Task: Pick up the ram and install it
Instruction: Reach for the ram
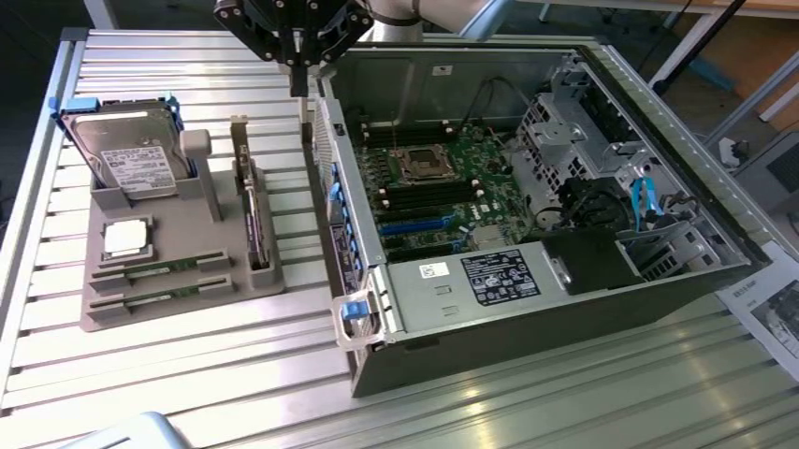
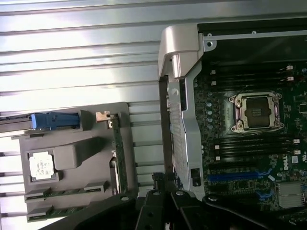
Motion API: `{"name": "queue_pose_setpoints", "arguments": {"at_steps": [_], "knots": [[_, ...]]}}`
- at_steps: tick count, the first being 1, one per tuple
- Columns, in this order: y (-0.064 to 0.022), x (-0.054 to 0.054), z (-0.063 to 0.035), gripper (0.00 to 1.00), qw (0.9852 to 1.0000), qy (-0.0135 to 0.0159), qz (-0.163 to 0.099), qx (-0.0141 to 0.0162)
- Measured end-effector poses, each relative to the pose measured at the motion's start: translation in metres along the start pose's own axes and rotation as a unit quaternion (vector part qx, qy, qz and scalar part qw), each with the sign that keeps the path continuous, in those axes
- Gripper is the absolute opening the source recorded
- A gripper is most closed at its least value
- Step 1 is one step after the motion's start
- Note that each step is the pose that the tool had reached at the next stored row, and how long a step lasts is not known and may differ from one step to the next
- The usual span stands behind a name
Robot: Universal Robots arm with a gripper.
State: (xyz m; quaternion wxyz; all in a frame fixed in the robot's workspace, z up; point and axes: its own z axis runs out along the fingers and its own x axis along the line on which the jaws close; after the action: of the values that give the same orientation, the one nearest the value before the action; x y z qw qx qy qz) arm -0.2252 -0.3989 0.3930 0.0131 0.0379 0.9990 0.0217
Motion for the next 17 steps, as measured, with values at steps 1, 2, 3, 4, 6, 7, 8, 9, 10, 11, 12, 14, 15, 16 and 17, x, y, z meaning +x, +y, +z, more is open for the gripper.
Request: {"name": "queue_pose_setpoints", "arguments": {"at_steps": [1, 2, 3, 4, 6, 7, 8, 9, 10, 11, 12, 14, 15, 16, 17], "knots": [[-0.0001, 0.001, 0.0, 0.1, 1.0, 0.0, 0.0, 0.0], [-0.0002, 0.003, -0.0001, 0.1, 1.0, 0.0, 0.0, 0.0], [-0.0004, 0.006, -0.0002, 0.1, 1.0, 0.0, 0.0, 0.0], [-0.0005, 0.007, -0.0002, 0.1, 1.0, 0.0, 0.0, 0.0], [-0.0008, 0.011, -0.0003, 0.1, 1.0, 0.0, 0.0, 0.0], [-0.0009, 0.012, -0.0004, 0.1, 1.0, 0.0, 0.0, 0.0], [-0.001, 0.013, -0.0004, 0.1, 1.0, 0.0, 0.0, 0.0], [-0.0012, 0.015, -0.0004, 0.1, 1.0, 0.0, 0.0, 0.0], [-0.0014, 0.018, -0.0005, 0.1, 1.0, 0.0001, 0.0, 0.0], [-0.0016, 0.021, -0.0006, 0.1, 1.0, 0.0, 0.0, 0.0], [-0.0017, 0.023, -0.0006, 0.1, 1.0, 0.0, 0.0, 0.0], [-0.0021, 0.028, -0.0007, 0.1, 1.0, 0.0, 0.0, 0.0], [-0.0023, 0.031, -0.0008, 0.1, 1.0, 0.0, 0.0, 0.0], [-0.0027, 0.035, -0.0009, 0.1, 1.0, 0.0, 0.0, 0.0], [-0.0028, 0.038, -0.0009, 0.1, 1.0, 0.0, 0.0, 0.0]]}}
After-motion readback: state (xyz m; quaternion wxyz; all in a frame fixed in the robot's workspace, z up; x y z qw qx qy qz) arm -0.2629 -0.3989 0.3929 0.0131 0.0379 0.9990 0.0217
